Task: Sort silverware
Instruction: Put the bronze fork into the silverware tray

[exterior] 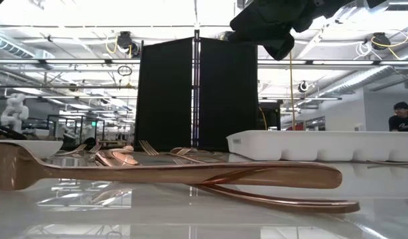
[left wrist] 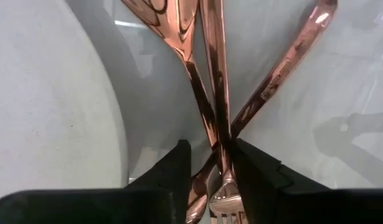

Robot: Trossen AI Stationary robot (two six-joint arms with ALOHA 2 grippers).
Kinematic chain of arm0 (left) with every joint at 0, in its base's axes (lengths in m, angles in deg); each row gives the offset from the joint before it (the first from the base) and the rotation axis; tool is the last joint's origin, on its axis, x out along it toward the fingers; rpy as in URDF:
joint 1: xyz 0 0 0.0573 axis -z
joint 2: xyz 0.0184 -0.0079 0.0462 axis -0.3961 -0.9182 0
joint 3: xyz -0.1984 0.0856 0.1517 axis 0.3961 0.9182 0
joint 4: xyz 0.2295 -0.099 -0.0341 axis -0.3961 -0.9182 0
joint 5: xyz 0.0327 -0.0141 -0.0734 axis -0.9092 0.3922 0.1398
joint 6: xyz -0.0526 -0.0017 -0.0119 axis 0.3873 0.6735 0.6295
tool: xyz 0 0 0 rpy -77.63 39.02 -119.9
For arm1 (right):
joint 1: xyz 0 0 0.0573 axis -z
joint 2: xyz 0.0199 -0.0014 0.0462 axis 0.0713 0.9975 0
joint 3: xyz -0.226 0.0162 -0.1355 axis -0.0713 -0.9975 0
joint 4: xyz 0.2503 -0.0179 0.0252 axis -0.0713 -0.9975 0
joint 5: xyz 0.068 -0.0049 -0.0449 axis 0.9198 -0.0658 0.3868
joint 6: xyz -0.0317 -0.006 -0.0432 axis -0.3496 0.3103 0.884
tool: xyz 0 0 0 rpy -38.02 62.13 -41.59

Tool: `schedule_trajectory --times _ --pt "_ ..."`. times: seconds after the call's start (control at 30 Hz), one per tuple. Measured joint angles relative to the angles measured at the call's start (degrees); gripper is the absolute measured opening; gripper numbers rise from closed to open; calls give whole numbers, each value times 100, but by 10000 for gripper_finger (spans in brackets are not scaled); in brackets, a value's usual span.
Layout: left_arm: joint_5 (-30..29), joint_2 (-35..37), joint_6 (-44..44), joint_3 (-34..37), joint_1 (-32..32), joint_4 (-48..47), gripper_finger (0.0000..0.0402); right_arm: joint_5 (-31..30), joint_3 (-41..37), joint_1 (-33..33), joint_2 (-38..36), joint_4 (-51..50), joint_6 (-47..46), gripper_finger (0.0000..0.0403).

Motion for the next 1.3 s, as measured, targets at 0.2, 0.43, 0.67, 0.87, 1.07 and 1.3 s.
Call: schedule_trajectory --times 0.2,0.43,0.67,0.87,1.07,1.3 --pt "-1 -4 -417 2 -26 49 68 0 0 2 0 -1 129 126" --pt "226 13 -674 -28 -180 75 9 0 0 4 0 -4 168 126" --pt "296 9 -1149 -292 -384 20 7 0 0 4 0 -7 243 126" --pt "313 9 -1276 -590 -452 -476 7 1 0 4 0 -7 297 126" --pt "143 9 -1455 -919 -452 -876 7 -15 0 4 0 -4 291 126" --pt "-1546 9 -2983 -1291 -502 -906 7 -18 0 4 0 9 -11 126"
